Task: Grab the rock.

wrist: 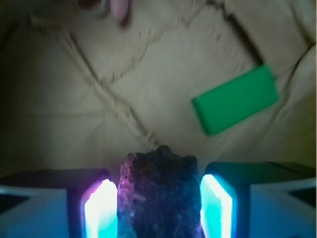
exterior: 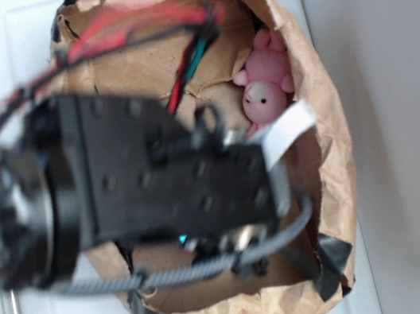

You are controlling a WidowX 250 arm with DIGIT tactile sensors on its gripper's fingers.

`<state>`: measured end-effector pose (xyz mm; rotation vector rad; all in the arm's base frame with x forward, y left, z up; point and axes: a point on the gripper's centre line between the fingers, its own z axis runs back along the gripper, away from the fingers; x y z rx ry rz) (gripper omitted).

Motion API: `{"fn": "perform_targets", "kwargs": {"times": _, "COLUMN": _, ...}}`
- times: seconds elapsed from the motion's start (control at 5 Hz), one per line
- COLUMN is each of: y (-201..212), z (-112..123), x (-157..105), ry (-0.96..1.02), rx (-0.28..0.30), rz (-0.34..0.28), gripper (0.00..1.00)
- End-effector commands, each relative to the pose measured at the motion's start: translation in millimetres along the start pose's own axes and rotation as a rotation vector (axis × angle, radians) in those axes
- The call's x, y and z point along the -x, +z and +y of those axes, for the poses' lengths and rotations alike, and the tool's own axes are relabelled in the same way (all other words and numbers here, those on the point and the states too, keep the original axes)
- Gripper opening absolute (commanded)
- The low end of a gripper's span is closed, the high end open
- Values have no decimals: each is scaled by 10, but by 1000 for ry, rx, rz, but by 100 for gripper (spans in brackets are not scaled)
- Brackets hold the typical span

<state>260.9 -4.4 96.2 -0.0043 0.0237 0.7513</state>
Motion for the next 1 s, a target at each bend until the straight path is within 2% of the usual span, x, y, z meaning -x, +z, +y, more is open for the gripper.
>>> {"fn": "perform_targets", "kwargs": {"times": 0.0, "y": 685, "z": 205, "x": -255, "ry": -236, "rx": 184, "rz": -286, "gripper": 0}}
{"fn": "perform_targets", "kwargs": {"times": 0.2, "y": 894, "z": 183, "x": -209, "ry": -456, "rx": 240, "rz": -342, "gripper": 0}}
{"fn": "perform_targets", "kwargs": {"times": 0.4, "y": 981, "z": 88, "x": -201, "ry": -549, "rx": 161, "rz": -336, "gripper": 0}}
{"fn": "perform_targets", "kwargs": {"times": 0.6, "y": 1003, "z": 17, "x": -240, "ry": -568, "rx": 144, "rz": -301, "gripper": 0}}
{"fn": "perform_targets", "kwargs": {"times": 0.8, "y": 928, "z": -40, "x": -243, "ry": -540, "rx": 99, "rz": -295, "gripper": 0}}
